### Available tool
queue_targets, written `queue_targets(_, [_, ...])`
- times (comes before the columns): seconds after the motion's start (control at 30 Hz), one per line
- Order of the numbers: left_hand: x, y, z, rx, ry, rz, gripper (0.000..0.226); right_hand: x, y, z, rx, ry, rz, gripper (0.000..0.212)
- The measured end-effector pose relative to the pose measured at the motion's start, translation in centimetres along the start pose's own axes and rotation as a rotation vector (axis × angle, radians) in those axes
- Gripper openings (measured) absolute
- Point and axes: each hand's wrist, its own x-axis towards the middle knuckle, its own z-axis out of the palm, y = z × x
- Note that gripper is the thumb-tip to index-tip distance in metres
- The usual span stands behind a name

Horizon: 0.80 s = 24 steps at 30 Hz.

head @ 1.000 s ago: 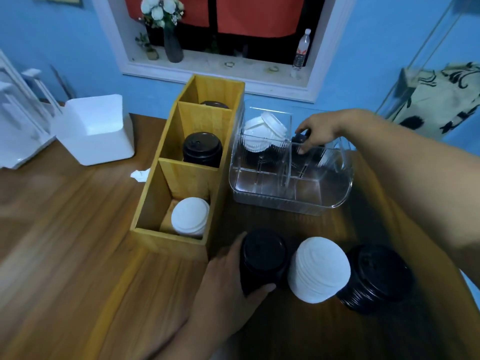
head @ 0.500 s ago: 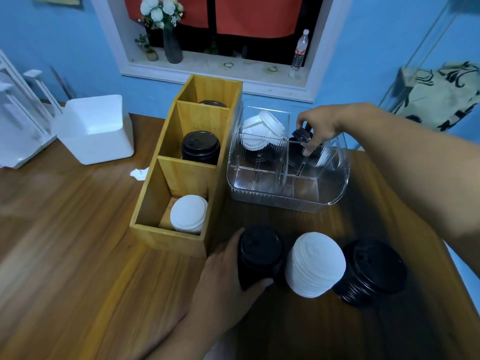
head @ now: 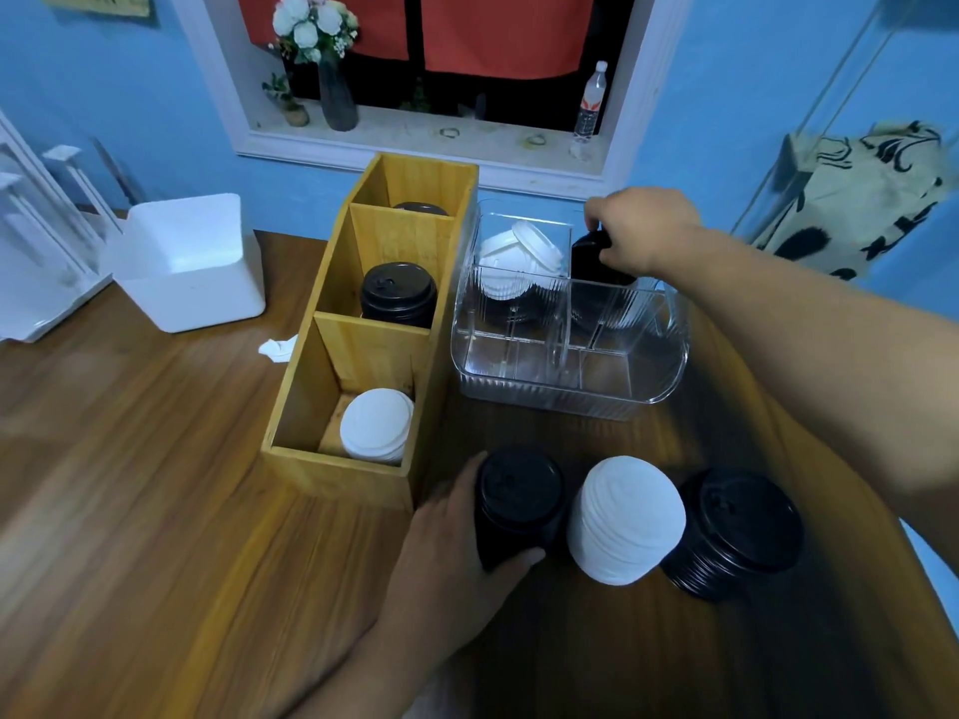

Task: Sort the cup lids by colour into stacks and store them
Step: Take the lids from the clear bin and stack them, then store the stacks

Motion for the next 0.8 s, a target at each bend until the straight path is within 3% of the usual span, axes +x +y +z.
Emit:
queue_targets(0.17, [-0.2,0.1,0.0,-0.015,0.018,0.01,0.105,-3.4,0.4,-2.4,-0.02,0.287,-0.057,0.028])
queue_targets(0.3, [-0.2,0.1,-0.1,-0.018,0.021,0.015,0.106,-11.0,-0.7,-4.3,0.011,0.549,-0.046,0.022])
queue_targets(0.43, [0.0,0.4,-0.1,-0.014,0.029,0.024,0.106,-21.4,-3.7,-5.1,0.185,0.515,0.092,0.025])
queue_targets(0.57, [0.0,0.5,-0.2,-0.019,0.048,0.047,0.103,-32.2,-8.2,-3.6,0.544,0.601,-0.073,0.021])
queue_targets(0.8, [-0.1,0.7,-0.1,0.007,0.047,0.012,0.104,-41.3,-13.4,4.7,0.579,0.474,-0.101,0.025])
